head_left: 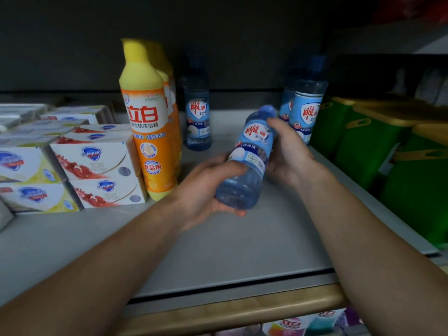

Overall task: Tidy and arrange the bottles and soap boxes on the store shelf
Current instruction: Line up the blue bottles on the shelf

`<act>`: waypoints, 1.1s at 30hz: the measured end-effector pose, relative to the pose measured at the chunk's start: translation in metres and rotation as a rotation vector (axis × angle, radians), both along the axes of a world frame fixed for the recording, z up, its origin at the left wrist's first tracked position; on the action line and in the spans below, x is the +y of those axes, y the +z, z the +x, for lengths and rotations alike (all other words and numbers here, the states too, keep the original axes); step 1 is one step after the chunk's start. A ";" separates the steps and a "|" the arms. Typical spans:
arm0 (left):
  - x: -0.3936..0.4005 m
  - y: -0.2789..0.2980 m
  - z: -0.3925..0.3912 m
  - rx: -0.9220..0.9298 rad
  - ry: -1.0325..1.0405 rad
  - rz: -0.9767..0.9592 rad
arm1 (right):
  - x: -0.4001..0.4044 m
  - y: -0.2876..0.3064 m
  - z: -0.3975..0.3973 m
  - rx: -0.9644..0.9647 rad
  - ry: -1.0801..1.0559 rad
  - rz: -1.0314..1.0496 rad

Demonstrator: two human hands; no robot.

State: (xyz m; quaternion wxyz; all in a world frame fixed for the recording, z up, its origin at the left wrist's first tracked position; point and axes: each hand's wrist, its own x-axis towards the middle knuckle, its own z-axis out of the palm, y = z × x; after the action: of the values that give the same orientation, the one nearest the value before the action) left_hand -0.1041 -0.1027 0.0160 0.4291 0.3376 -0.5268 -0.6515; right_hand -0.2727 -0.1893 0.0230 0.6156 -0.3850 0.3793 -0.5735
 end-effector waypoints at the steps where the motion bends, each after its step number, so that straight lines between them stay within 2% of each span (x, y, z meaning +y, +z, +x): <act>1: -0.001 -0.002 0.001 -0.058 0.048 -0.094 | 0.001 0.004 0.000 -0.007 -0.085 -0.090; 4: -0.007 -0.005 0.001 -0.369 0.301 -0.445 | 0.008 0.016 0.003 0.124 -0.314 -0.360; 6: -0.010 -0.008 0.000 -0.536 0.429 -0.598 | 0.015 0.020 0.006 0.195 -0.461 -0.515; 8: -0.013 -0.009 -0.003 -0.669 0.509 -0.679 | 0.018 0.019 0.008 0.279 -0.558 -0.637; 10: -0.013 -0.009 -0.005 -0.687 0.529 -0.666 | 0.016 0.016 0.008 0.288 -0.526 -0.629; 11: -0.011 -0.008 -0.005 -0.621 0.506 -0.604 | 0.014 0.015 0.007 0.250 -0.470 -0.562; 13: -0.008 -0.004 -0.006 -0.352 0.365 -0.352 | 0.009 0.013 0.004 0.127 -0.317 -0.356; 15: -0.006 0.001 -0.004 -0.043 0.143 0.006 | 0.006 0.009 0.004 0.005 -0.177 -0.200; 17: -0.002 0.004 0.003 0.174 -0.127 0.283 | 0.006 0.005 0.006 -0.140 -0.062 -0.141; 21: -0.004 0.000 0.015 0.552 -0.594 0.479 | 0.008 0.003 -0.003 -0.219 0.100 -0.182; 23: -0.005 0.000 0.016 0.599 -0.688 0.466 | 0.010 0.004 -0.003 -0.215 0.069 -0.184; 25: -0.007 -0.001 0.014 0.476 -0.614 0.371 | 0.012 0.007 0.000 -0.195 -0.023 -0.164; 27: -0.006 0.001 0.010 0.291 -0.409 0.293 | 0.013 0.010 0.002 -0.152 -0.108 -0.196; 30: -0.003 0.000 -0.002 0.020 -0.079 0.100 | 0.015 0.014 0.001 0.103 -0.304 -0.242; 33: 0.004 -0.006 -0.013 -0.270 0.185 -0.230 | 0.013 0.014 -0.002 0.329 -0.490 -0.254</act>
State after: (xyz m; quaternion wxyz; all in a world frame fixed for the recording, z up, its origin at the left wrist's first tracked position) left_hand -0.1171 -0.0989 0.0097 0.4483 0.4178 -0.6173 -0.4934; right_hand -0.2744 -0.1766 0.0367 0.3367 -0.4433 0.4806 -0.6776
